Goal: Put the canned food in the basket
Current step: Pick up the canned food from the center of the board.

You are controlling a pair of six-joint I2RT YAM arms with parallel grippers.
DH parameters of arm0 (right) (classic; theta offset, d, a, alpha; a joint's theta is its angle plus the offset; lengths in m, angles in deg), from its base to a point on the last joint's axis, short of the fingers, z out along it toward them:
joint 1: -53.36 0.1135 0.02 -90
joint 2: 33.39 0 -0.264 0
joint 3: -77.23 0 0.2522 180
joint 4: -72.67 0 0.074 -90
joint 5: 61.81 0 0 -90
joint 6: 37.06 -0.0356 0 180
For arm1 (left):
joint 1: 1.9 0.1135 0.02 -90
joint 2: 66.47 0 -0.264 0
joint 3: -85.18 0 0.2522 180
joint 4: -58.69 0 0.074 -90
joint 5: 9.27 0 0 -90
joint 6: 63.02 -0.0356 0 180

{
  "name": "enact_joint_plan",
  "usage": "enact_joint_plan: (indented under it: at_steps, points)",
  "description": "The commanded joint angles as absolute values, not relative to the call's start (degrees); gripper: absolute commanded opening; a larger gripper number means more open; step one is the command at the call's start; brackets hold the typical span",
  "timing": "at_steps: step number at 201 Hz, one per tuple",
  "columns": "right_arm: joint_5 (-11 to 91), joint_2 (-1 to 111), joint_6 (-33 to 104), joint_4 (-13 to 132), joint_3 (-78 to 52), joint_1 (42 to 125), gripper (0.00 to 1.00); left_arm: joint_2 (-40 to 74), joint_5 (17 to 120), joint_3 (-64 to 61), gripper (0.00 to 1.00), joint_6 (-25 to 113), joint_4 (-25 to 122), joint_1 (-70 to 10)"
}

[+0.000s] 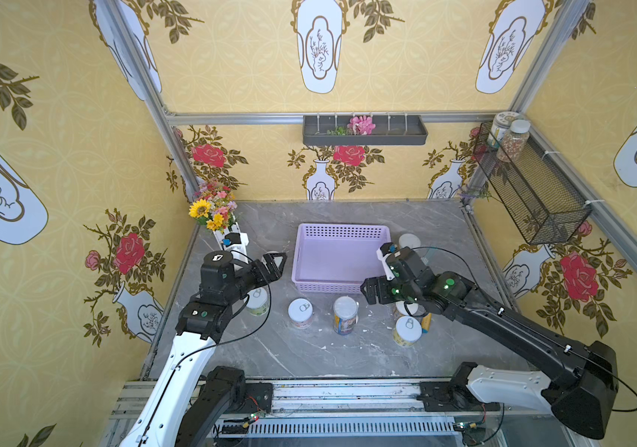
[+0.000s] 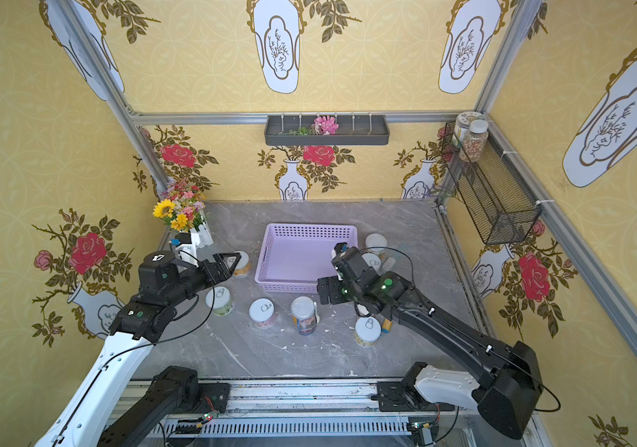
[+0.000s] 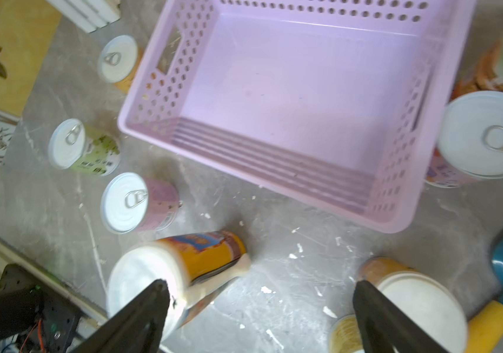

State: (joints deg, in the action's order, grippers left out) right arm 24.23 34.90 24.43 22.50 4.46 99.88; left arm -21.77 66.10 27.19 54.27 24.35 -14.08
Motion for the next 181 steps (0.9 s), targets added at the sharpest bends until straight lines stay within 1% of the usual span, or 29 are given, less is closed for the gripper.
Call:
enact_joint_plan:
  at_steps: [1,33,60,82,99,117,142,181]
  points:
    - [17.8,36.9,20.8,17.3,0.6,107.5,0.97,-23.7,58.4,27.6,1.00,56.0,21.3,-16.7]
    - [10.8,44.3,18.3,10.9,-6.8,118.1,0.97,-27.6,49.6,30.2,1.00,59.4,20.0,-17.1]
    - [10.3,48.2,17.1,10.3,-9.1,121.7,0.97,-31.5,46.9,30.6,1.00,60.6,15.2,-17.2]
    - [12.0,49.0,16.5,11.6,-8.7,121.7,0.97,-34.4,46.0,31.3,1.00,60.6,12.4,-17.2]
    - [12.1,50.0,16.4,11.7,-9.2,121.7,0.97,-34.8,42.5,32.3,1.00,60.1,11.2,-17.2]
    - [11.4,51.8,15.5,9.8,-10.6,121.7,0.97,-34.8,42.0,32.9,1.00,60.0,9.3,-17.2]
    - [9.6,53.2,14.3,7.7,-11.4,121.0,0.97,-36.2,47.4,32.5,1.00,58.6,6.1,-17.2]
    - [11.1,54.1,13.9,7.8,-11.5,117.8,0.97,-35.4,53.1,31.5,1.00,56.3,3.9,-17.2]
